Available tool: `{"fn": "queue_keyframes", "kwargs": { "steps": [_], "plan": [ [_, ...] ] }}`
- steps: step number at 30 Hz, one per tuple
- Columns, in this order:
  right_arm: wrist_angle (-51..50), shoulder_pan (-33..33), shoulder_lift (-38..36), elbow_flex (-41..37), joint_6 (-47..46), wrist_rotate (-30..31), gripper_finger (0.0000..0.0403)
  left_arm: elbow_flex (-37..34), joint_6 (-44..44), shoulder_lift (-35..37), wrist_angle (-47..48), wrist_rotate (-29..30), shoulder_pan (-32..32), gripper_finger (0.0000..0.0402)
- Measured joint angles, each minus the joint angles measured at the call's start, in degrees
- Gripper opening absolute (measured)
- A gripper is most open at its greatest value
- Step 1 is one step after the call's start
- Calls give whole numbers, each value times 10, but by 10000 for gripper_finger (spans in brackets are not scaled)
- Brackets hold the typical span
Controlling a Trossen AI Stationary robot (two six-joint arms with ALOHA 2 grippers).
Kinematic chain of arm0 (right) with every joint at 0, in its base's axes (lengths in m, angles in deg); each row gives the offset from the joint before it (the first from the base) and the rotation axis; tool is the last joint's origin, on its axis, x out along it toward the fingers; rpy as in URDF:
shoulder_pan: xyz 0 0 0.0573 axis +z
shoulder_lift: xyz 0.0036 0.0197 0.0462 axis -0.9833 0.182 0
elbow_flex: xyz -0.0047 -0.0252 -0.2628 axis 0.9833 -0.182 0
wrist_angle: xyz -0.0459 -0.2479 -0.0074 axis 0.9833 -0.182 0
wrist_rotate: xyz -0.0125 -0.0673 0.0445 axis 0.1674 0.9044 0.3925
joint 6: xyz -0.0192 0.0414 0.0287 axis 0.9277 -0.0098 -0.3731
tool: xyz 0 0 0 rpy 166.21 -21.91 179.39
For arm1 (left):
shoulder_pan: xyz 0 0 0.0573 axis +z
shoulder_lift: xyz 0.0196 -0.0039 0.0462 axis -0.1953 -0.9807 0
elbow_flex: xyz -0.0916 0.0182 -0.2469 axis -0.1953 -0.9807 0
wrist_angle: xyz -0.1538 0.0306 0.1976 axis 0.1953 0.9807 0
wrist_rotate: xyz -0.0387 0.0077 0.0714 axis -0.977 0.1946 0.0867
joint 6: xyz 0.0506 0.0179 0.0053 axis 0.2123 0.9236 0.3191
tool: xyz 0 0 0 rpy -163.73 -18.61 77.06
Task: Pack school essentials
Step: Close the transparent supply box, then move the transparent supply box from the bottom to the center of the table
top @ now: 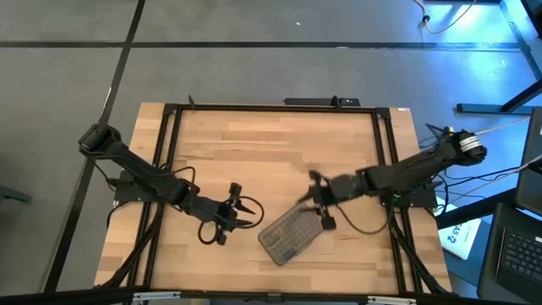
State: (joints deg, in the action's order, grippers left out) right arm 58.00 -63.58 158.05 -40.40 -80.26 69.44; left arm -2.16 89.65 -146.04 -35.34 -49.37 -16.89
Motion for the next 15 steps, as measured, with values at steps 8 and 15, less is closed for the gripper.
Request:
{"fn": "queue_keyframes", "kwargs": {
  "steps": [8,15],
  "plan": [
    [-2,85,99,0,-97,33,118,0,-1,29,10,14,-16,135],
    [5,87,179,2,-150,31,118,0,-29,29,11,16,-16,135]
  ]
}}
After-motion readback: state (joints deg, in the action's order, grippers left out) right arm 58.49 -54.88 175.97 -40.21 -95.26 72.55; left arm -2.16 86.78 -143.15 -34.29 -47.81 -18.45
